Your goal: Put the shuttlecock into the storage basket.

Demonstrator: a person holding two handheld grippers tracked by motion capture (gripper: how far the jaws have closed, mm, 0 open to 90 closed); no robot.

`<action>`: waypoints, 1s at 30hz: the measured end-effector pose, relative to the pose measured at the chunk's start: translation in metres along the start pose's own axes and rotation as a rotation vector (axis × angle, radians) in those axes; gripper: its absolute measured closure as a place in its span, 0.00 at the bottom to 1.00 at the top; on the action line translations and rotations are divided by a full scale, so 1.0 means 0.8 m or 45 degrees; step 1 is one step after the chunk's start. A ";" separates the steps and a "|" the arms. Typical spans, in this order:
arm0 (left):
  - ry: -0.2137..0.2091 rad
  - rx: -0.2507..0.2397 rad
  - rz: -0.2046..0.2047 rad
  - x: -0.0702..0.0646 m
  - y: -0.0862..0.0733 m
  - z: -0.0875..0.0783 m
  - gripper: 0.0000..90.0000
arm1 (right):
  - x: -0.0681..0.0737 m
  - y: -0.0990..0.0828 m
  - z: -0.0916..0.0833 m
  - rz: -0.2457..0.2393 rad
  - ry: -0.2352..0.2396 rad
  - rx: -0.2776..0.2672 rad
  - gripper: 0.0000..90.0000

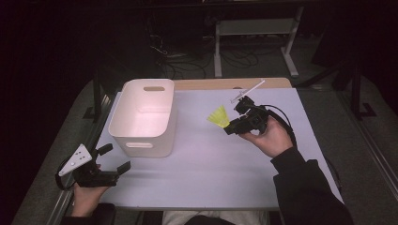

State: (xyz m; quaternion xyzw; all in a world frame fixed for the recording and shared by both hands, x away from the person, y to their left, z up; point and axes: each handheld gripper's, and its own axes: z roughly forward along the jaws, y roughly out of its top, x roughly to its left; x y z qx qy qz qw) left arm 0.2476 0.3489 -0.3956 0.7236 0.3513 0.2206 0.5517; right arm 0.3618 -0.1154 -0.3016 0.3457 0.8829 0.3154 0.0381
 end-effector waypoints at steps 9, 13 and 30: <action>0.000 -0.001 0.000 0.000 0.000 0.000 0.00 | 0.003 0.011 0.001 -0.038 0.012 -0.015 0.70; 0.000 -0.001 0.000 0.000 0.000 0.000 0.00 | 0.006 0.017 0.002 -0.050 0.019 -0.018 0.70; -0.002 0.000 0.001 0.000 0.000 -0.001 0.00 | 0.023 0.050 0.006 -0.153 0.045 -0.037 0.70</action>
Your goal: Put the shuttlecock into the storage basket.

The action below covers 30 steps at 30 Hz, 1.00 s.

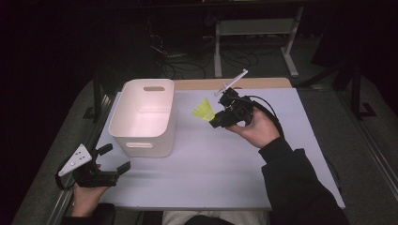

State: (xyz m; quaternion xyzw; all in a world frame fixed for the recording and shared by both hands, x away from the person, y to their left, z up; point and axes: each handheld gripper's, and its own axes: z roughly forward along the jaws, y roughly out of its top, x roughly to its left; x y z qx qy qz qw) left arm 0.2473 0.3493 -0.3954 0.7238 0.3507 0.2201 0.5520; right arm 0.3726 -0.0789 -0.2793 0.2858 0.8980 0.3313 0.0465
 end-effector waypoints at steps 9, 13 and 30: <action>0.000 0.000 0.001 0.000 0.000 0.000 0.00 | -0.001 0.015 0.001 -0.050 0.028 -0.025 0.70; -0.001 0.000 0.000 0.000 0.000 0.000 0.00 | -0.001 0.020 0.006 -0.065 0.044 -0.021 0.70; -0.003 0.000 0.002 0.000 0.000 0.000 0.00 | 0.006 0.049 0.021 -0.122 0.077 -0.048 0.70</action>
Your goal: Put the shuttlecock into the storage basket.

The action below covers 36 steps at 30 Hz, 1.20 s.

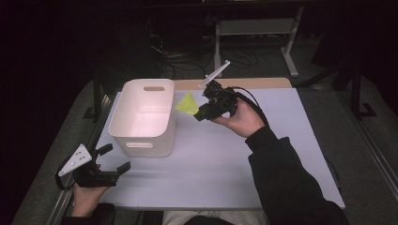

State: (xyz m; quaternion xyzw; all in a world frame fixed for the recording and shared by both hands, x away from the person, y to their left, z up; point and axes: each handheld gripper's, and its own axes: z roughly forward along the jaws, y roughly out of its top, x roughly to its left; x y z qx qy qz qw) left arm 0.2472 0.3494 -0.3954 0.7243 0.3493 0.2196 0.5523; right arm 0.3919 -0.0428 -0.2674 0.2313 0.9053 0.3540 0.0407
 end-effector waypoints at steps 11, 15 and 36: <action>-0.002 0.000 -0.002 0.000 0.000 0.000 0.00 | 0.000 0.013 0.007 -0.022 0.012 -0.016 0.70; 0.000 0.000 -0.003 0.000 0.000 0.000 0.00 | -0.002 0.021 0.012 -0.026 0.017 -0.021 0.70; 0.001 0.000 -0.004 0.000 0.000 0.000 0.00 | 0.002 0.056 0.022 -0.078 0.031 -0.045 0.70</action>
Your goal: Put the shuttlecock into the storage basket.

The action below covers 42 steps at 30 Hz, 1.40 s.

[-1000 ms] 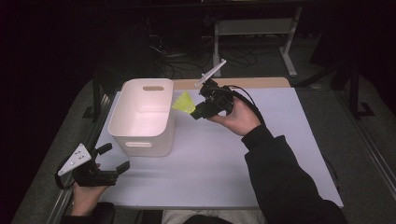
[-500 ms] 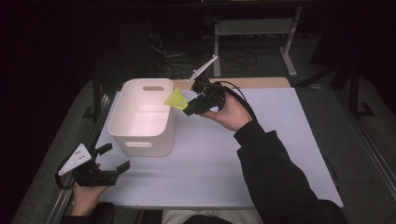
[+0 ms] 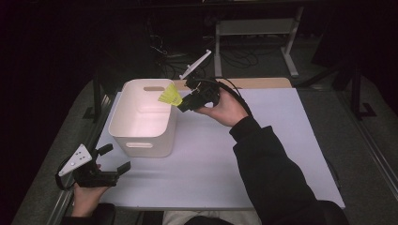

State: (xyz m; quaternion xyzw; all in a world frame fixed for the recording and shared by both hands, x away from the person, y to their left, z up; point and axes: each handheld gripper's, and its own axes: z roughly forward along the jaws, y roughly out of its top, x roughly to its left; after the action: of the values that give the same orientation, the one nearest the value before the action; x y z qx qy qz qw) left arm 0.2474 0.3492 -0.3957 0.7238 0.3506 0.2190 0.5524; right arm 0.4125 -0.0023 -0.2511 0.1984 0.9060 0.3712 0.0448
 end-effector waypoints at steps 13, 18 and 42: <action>-0.003 -0.007 0.000 0.000 0.000 0.000 0.00 | 0.006 0.021 0.019 -0.037 0.018 0.004 0.70; -0.005 -0.008 0.001 0.000 0.000 0.000 0.00 | 0.010 0.030 0.028 -0.055 0.029 0.012 0.70; -0.008 -0.011 0.002 0.001 0.000 0.000 0.00 | 0.023 0.051 0.065 -0.102 0.091 0.019 0.70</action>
State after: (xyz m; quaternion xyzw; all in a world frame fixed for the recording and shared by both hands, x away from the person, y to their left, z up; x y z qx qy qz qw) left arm 0.2478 0.3495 -0.3954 0.7224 0.3474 0.2186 0.5565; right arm 0.4203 0.0651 -0.2592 0.1488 0.9169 0.3694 0.0257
